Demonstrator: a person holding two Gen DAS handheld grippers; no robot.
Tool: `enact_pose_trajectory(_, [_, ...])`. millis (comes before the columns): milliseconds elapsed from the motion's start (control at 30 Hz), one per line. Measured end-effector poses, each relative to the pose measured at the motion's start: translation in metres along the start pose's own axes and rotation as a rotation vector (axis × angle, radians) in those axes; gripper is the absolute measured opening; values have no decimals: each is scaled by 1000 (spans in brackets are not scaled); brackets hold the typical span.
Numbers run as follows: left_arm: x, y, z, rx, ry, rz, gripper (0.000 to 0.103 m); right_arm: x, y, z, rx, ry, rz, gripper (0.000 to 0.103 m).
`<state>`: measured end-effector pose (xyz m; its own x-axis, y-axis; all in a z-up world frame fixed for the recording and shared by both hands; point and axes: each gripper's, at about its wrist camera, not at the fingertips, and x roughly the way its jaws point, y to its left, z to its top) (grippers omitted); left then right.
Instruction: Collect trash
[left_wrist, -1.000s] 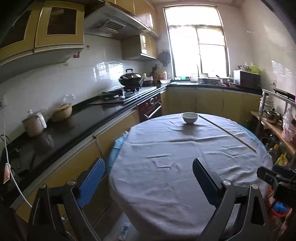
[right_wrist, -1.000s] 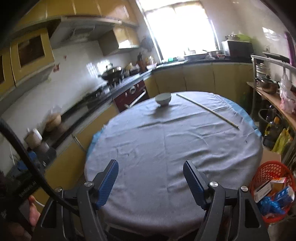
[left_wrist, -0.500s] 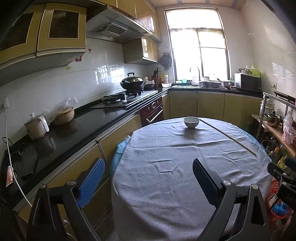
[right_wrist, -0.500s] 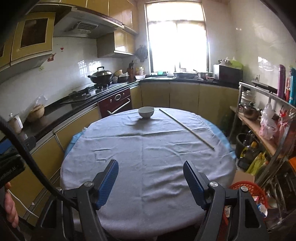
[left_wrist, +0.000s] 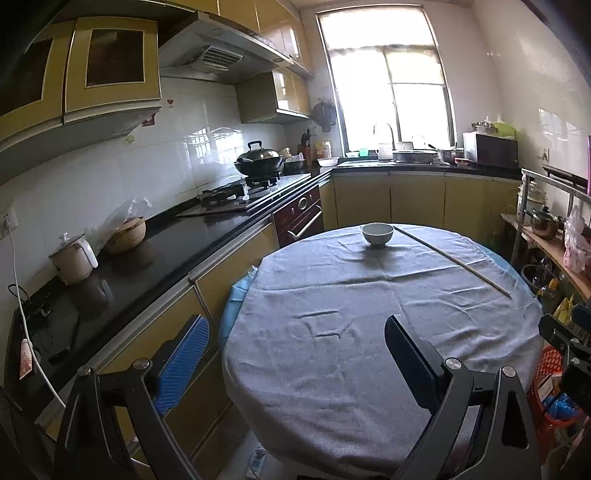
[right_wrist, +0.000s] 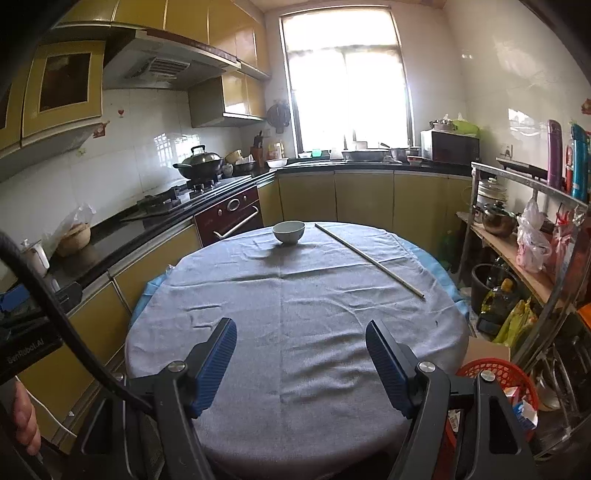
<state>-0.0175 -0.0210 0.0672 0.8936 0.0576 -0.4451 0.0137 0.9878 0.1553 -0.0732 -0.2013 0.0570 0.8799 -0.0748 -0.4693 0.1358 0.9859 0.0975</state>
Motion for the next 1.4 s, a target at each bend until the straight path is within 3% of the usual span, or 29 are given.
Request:
enact_pose_trajectory(467, [-11, -15, 6, 44, 5, -2, 96, 4, -16, -8, 62, 31, 48, 76])
enact_pose_trajectory(1400, [-17, -13, 11, 48, -2, 7, 96, 4, -7, -12, 53, 40, 85, 76])
